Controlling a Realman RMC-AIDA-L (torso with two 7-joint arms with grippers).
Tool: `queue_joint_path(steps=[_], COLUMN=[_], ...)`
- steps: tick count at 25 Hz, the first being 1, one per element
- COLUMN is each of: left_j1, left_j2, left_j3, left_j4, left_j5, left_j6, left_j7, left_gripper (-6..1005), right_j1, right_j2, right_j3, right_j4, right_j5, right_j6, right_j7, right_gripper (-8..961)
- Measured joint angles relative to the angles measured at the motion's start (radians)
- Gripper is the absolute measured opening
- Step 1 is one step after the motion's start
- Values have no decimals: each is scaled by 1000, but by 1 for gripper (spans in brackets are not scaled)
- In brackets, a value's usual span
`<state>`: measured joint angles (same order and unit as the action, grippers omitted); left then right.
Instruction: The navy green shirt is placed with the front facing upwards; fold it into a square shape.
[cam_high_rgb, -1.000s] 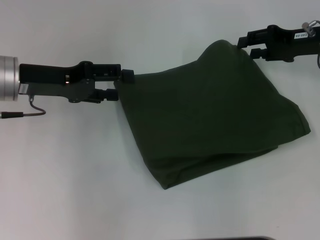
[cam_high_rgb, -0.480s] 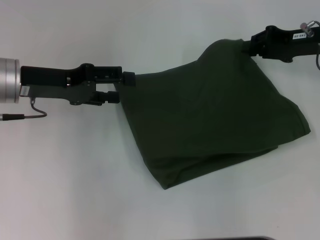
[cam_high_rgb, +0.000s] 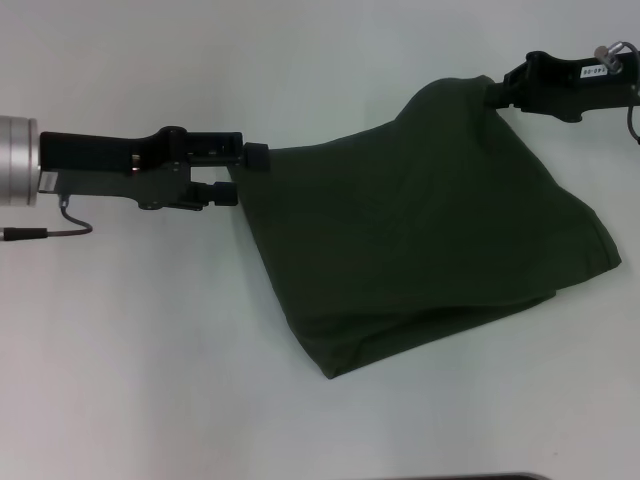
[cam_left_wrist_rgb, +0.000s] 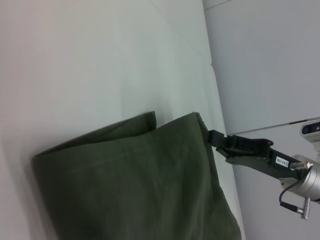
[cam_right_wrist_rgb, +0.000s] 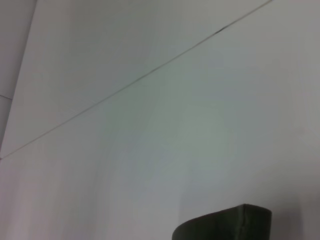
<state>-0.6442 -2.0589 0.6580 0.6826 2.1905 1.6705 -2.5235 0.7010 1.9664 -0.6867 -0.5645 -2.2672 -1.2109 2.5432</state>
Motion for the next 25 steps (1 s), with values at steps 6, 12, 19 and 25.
queue_joint_path(steps=[6,12,19,25], left_j1=[1,2,2,2], left_j2=[-1,0,0,2], left_j3=[0,0,-2,-2], left_j4=[0,0,0,0], left_j5=[0,0,0,0], left_j6=[1,-1,-2,-3], left_j7=[1,2,2,2], left_gripper=[862,861,860,859], right_j1=[5,6,22,41], right_j2=[-7,-10,0,0], right_j3=[10,11,-3,-31], right_j4=[-37,-78,-41,25], right_j5=[20,45,43,38], right_j6=[-23,-36,25,70], right_j7=[0,-5,-28,-38], right_gripper=[35,29,25,30])
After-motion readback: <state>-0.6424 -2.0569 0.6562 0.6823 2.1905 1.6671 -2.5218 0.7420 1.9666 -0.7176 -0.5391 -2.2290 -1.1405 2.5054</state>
